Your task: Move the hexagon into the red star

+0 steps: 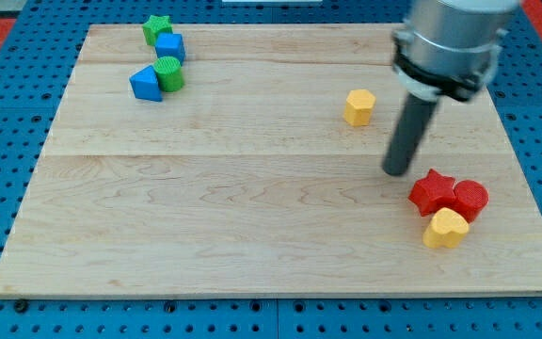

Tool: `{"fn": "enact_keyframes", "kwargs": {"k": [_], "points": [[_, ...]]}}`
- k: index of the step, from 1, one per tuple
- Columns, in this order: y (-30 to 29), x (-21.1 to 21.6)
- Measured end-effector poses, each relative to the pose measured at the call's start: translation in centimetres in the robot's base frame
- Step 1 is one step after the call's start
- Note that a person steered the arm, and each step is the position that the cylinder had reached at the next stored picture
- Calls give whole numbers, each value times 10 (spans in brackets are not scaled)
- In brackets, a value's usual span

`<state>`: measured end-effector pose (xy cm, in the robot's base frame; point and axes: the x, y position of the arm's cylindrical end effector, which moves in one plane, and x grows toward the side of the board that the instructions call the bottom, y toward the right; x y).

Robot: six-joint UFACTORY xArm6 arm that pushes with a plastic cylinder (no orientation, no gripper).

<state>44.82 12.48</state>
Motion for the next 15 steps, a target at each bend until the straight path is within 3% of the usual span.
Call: {"fn": "enact_keyframes", "kwargs": {"k": [1, 2, 3, 4, 5, 6, 8, 9, 11, 12, 13, 15], "points": [[-101, -46], [-113, -99], [-42, -114], [2, -101], [55, -46], [65, 2], [60, -82], [17, -77], [11, -8], [6, -33], [3, -7], [-42, -2]]}}
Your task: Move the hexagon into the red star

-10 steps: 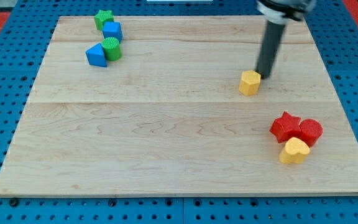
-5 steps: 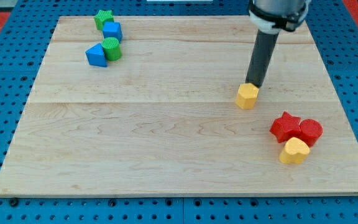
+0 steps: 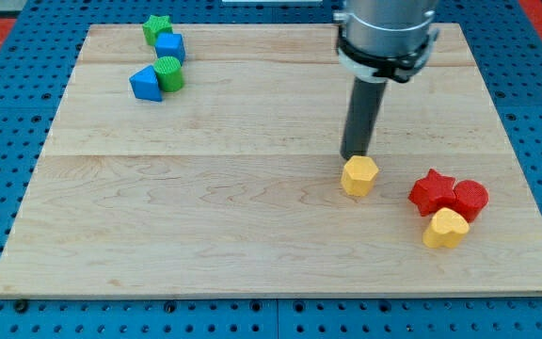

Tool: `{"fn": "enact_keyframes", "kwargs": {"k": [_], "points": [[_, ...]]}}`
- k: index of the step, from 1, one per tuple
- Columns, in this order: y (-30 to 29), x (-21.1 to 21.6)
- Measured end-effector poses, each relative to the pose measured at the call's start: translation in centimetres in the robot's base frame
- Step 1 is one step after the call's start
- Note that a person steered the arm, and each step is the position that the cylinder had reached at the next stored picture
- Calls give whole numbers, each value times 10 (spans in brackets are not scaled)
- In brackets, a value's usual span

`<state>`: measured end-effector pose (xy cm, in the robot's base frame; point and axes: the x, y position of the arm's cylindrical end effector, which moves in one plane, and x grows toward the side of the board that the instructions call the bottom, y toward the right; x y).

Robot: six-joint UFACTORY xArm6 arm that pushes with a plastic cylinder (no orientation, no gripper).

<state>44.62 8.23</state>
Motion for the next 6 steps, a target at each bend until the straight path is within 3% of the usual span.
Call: {"fn": "enact_keyframes", "kwargs": {"k": [3, 4, 5, 6], "points": [[16, 32], [-42, 49], [35, 57], [48, 57]]}}
